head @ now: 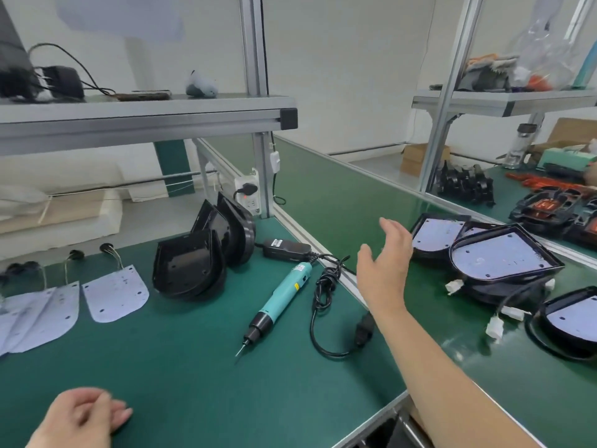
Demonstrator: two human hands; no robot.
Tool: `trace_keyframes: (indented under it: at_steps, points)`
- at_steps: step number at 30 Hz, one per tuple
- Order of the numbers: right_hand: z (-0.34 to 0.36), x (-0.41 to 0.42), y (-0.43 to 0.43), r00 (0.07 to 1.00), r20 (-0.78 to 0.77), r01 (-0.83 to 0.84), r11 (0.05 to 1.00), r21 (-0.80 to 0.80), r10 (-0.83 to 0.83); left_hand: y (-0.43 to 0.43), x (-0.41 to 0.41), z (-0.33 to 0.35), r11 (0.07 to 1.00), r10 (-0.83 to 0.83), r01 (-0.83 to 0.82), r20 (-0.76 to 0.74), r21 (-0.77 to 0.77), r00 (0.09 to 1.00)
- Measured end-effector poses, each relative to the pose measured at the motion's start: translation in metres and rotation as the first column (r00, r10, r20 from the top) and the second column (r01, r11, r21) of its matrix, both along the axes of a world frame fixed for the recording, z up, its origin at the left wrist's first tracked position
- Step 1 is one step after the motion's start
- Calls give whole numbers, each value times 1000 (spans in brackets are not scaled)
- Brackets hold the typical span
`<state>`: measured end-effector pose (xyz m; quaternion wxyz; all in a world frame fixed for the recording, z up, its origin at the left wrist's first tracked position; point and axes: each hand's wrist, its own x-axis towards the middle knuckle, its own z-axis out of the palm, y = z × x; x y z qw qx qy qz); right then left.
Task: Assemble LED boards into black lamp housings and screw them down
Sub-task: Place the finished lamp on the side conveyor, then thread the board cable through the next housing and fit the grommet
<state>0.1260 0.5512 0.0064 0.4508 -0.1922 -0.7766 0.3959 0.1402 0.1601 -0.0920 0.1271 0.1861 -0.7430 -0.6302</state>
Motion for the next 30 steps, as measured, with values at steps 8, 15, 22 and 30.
trace_keyframes:
  at_steps: [8, 15, 22, 30]
  points:
    - [-11, -13, -98, 963, 47, -268, 962, 42, 266, 1, 8, 10, 991, 65, -64, 1, -119, 998]
    - [-23, -16, -184, 870, 90, -493, 862, 117, 485, 4, 18, 20, 989, 71, -70, 3, -133, 997]
    - [-46, -23, -255, 743, 201, -669, 724, 170, 639, 3, 22, 24, 991, 39, -38, 5, -132, 999]
    - [-71, -29, -277, 612, 383, -771, 629, 97, 691, -7, 10, 29, 999, 5, -10, 117, 48, 993]
